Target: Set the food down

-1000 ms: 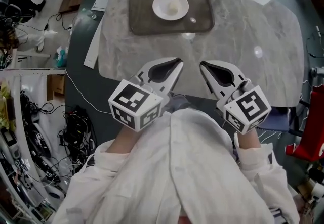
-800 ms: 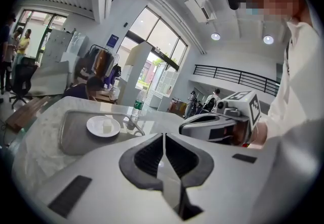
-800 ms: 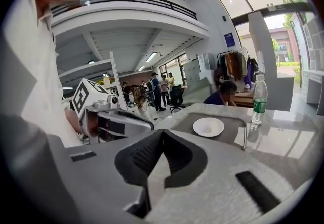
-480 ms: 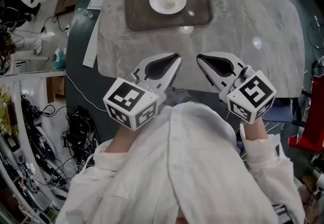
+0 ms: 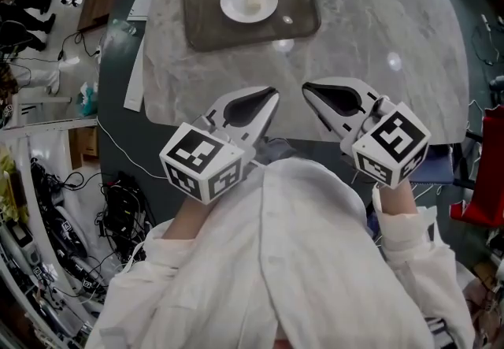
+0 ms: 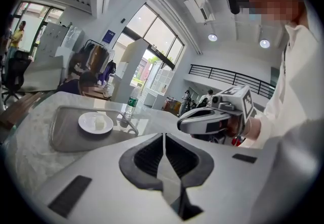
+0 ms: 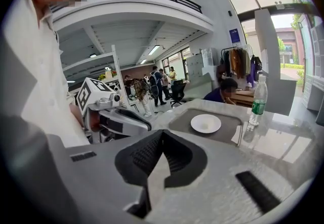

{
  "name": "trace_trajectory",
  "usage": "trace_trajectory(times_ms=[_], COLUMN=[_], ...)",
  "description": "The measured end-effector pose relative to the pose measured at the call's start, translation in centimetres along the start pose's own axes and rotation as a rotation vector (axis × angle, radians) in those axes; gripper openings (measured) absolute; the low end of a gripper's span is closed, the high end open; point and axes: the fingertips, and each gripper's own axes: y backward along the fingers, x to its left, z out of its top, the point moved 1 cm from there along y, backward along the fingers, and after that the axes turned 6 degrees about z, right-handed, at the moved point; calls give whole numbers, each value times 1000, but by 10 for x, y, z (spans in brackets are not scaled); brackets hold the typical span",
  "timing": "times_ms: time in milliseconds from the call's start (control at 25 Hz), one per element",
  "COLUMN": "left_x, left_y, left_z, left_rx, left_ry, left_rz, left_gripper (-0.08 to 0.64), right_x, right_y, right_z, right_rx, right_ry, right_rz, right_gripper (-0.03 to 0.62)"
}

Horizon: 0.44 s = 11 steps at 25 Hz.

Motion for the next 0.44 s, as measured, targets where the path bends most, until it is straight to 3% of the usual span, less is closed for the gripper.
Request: trace_trajectory(times_ms=[200, 440], left_x=[3, 1], left_y=[1, 3], left_z=[3, -1], left_rx=[-7, -9], left_ry=[23, 12], left_rz=[8, 16], left_gripper=[28, 28], right_x=[-17, -15], right_y=[14, 22], right_z=[9, 9], right_rx=[-7, 11], right_ry=[7, 50], right_rz=[-48, -37], right_gripper=[3, 3])
